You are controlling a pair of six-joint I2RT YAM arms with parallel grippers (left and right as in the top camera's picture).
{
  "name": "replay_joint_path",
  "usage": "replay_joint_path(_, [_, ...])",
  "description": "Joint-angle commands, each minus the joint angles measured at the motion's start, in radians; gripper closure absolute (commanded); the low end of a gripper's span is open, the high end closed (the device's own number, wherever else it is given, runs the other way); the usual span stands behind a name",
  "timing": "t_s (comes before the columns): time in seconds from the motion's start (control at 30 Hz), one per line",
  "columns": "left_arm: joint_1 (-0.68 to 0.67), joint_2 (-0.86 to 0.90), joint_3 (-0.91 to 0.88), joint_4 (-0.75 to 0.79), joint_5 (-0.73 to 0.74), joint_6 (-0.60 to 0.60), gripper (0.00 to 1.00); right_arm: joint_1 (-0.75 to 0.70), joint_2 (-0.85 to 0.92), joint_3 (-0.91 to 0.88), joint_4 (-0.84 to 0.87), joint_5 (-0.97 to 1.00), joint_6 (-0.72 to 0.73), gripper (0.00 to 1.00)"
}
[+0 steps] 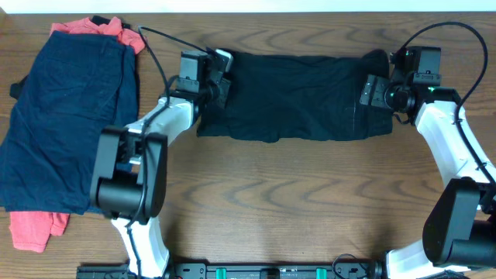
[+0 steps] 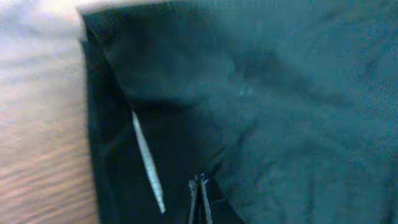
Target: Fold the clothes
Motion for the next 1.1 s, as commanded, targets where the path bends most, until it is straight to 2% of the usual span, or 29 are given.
replay_joint_path(0.0, [-0.007, 0.048, 0.014, 0.010, -0.005, -0.005, 0.94, -0.005, 0.007, -0.006, 0.000, 0.008, 0.006, 0.10])
replay_joint_path(0.4, [-0.008, 0.134, 0.014, -0.017, -0.006, -0.076, 0.94, -0.053, 0.048, -0.006, 0.105, -0.017, 0.006, 0.12])
replay_joint_path(0.73, [-0.008, 0.138, 0.014, -0.013, -0.029, -0.096, 0.94, -0.188, 0.208, -0.006, 0.223, -0.206, -0.005, 0.14])
replay_joint_path(1.07, [-0.008, 0.138, 0.014, -0.010, -0.033, -0.110, 0.94, -0.198, 0.348, -0.005, 0.291, -0.330, 0.011, 0.14])
